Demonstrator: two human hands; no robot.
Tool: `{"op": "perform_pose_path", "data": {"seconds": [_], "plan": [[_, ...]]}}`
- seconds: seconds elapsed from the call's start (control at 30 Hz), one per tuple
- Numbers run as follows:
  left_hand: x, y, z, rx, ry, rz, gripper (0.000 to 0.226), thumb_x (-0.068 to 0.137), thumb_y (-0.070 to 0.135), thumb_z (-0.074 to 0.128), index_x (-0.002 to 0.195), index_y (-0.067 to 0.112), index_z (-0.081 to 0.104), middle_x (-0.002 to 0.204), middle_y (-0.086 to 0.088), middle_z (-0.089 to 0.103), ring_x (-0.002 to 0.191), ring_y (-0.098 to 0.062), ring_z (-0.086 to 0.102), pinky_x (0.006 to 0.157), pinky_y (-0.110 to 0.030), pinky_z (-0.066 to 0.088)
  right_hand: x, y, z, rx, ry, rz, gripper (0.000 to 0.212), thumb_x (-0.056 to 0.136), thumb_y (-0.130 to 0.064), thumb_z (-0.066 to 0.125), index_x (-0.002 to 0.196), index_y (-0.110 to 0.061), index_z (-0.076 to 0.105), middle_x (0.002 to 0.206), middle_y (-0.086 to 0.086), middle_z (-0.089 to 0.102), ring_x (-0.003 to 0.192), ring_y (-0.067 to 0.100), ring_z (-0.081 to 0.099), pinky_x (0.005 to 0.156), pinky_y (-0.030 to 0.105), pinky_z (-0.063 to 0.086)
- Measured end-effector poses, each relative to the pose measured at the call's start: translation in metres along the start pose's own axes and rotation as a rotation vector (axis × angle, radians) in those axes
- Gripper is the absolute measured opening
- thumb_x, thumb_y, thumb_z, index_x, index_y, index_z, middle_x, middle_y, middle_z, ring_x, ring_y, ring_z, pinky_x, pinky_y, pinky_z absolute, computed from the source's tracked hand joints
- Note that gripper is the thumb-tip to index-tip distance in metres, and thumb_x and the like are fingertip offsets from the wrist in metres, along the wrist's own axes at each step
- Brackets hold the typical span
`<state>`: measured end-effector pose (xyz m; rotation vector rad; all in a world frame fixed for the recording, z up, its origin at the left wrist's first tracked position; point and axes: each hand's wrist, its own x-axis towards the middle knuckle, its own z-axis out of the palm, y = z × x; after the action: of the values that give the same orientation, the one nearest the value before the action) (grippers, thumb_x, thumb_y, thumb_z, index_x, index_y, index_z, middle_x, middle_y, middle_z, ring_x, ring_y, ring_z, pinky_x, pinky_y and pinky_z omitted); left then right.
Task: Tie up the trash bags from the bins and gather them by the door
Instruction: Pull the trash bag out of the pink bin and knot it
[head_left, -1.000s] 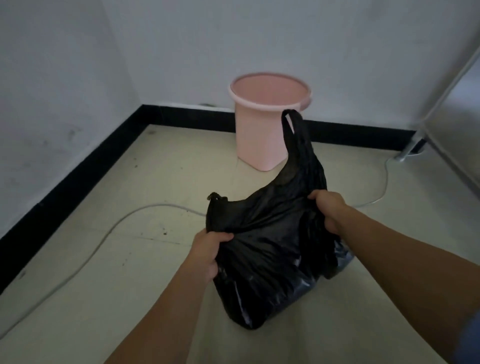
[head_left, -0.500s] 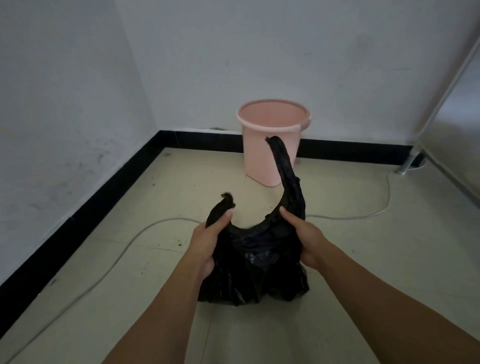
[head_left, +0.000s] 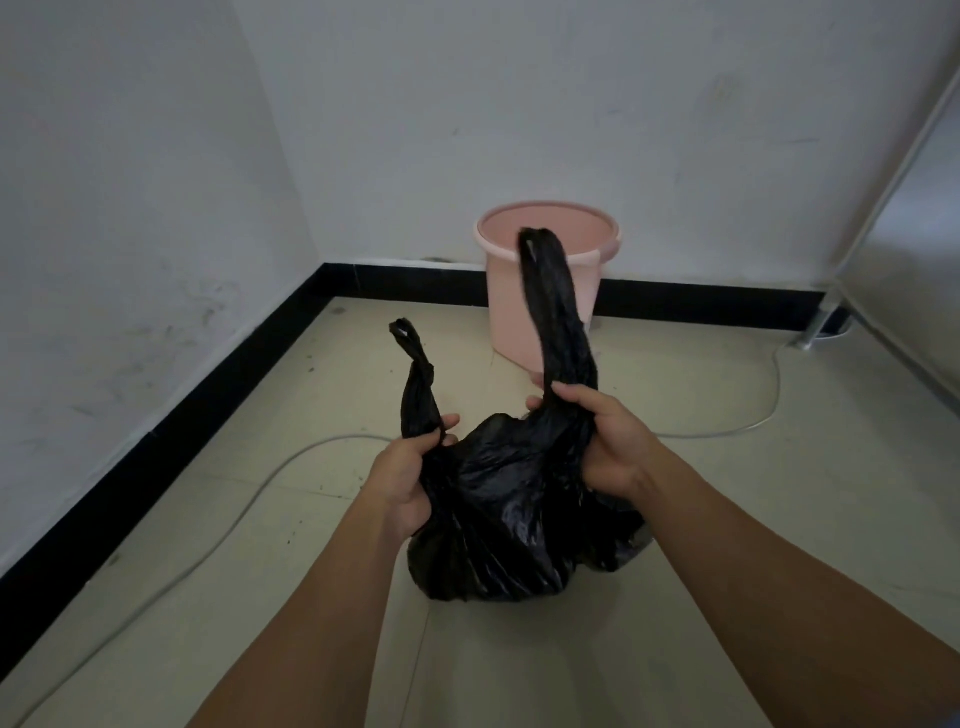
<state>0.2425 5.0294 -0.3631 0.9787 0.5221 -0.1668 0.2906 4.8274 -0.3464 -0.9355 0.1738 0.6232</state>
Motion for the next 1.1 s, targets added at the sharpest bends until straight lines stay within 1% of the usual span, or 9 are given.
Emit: {"op": "perform_pose_path", "data": {"seconds": [0.2, 0.37, 0.5, 0.6, 0.73, 0.8, 0.93, 1.0, 1.1], "plan": [[0.0, 0.001, 0.007, 0.125, -0.055, 0.057, 0.029, 0.096, 0.028, 0.053, 0.072, 0.013, 0.059, 0.064, -0.001, 0.056, 0.062, -0.018, 0.055, 0.065, -0.031, 0.049, 0.019, 0.01, -0.006, 0.161, 0.206, 0.031, 0.029, 0.099, -0.033, 0.053, 0.089, -0.008, 0.064, 0.044, -0.004, 0.04, 0.057, 0.015, 0.046, 0.065, 0.029, 0.043], [0.009, -0.011, 0.012, 1.094, -0.037, 0.5, 0.024, 0.098, 0.02, 0.049, 0.075, 0.017, 0.053, 0.067, 0.005, 0.051, 0.071, -0.015, 0.051, 0.058, -0.018, 0.036, 0.031, 0.03, -0.034, -0.61, 0.557, 0.064, 0.024, 0.093, -0.014, 0.062, 0.107, 0.005, 0.065, 0.084, 0.016, 0.062, 0.068, 0.028, 0.058, 0.066, 0.032, 0.05], [0.013, -0.022, 0.009, 1.431, -0.093, 0.503, 0.018, 0.099, 0.025, 0.042, 0.087, 0.017, 0.053, 0.084, -0.004, 0.062, 0.082, -0.025, 0.06, 0.069, -0.033, 0.046, 0.026, 0.037, -0.035, -0.861, 0.401, 0.155, 0.018, 0.089, -0.012, 0.063, 0.1, 0.002, 0.063, 0.083, 0.015, 0.059, 0.068, 0.027, 0.056, 0.063, 0.029, 0.044], [0.012, -0.023, 0.008, 1.665, -0.041, 0.509, 0.019, 0.098, 0.023, 0.041, 0.105, 0.014, 0.056, 0.101, -0.01, 0.065, 0.092, -0.031, 0.061, 0.074, -0.038, 0.047, 0.022, 0.033, -0.031, -0.742, 0.175, 0.235, 0.02, 0.081, -0.008, 0.061, 0.098, 0.001, 0.067, 0.081, 0.011, 0.058, 0.071, 0.023, 0.06, 0.065, 0.032, 0.05], [0.009, -0.031, 0.014, 1.852, -0.083, 0.535, 0.02, 0.096, 0.018, 0.042, 0.112, 0.011, 0.052, 0.111, -0.011, 0.06, 0.103, -0.032, 0.058, 0.08, -0.041, 0.047, 0.023, 0.027, -0.024, -0.655, -0.076, 0.241, 0.047, 0.087, -0.045, 0.064, 0.117, -0.01, 0.07, 0.115, 0.009, 0.07, 0.103, 0.021, 0.065, 0.094, 0.038, 0.051], [0.008, -0.038, 0.017, 1.9, -0.124, 0.571, 0.02, 0.097, 0.022, 0.043, 0.111, 0.011, 0.053, 0.112, -0.01, 0.057, 0.105, -0.03, 0.056, 0.081, -0.042, 0.047, 0.024, 0.025, -0.019, -0.665, 0.035, 0.214, 0.059, 0.089, -0.061, 0.056, 0.107, -0.007, 0.073, 0.105, 0.009, 0.074, 0.092, 0.022, 0.069, 0.078, 0.033, 0.056], [0.013, -0.045, 0.014, 1.632, -0.135, 0.447, 0.017, 0.092, 0.03, 0.056, 0.092, 0.015, 0.063, 0.09, -0.006, 0.061, 0.089, -0.027, 0.061, 0.074, -0.036, 0.047, 0.032, 0.029, -0.022, -0.549, 0.346, 0.1, 0.036, 0.095, -0.042, 0.058, 0.093, -0.006, 0.062, 0.069, 0.008, 0.06, 0.05, 0.018, 0.053, 0.052, 0.028, 0.043], [0.012, -0.041, 0.01, 1.259, -0.112, 0.241, 0.019, 0.085, 0.027, 0.067, 0.074, 0.012, 0.063, 0.071, -0.005, 0.06, 0.072, -0.022, 0.061, 0.067, -0.031, 0.048, 0.032, 0.024, -0.026, -0.327, 0.319, 0.121, 0.028, 0.096, -0.035, 0.059, 0.088, -0.009, 0.059, 0.061, 0.006, 0.054, 0.045, 0.016, 0.046, 0.05, 0.029, 0.043], [0.008, -0.032, 0.004, 0.684, -0.089, -0.034, 0.025, 0.077, 0.014, 0.074, 0.093, -0.005, 0.07, 0.078, -0.016, 0.067, 0.073, -0.027, 0.066, 0.075, -0.037, 0.056, 0.025, 0.012, -0.029, -0.199, 0.145, 0.191, 0.031, 0.096, -0.04, 0.058, 0.101, -0.011, 0.066, 0.076, 0.006, 0.066, 0.06, 0.018, 0.062, 0.061, 0.034, 0.049]]}}
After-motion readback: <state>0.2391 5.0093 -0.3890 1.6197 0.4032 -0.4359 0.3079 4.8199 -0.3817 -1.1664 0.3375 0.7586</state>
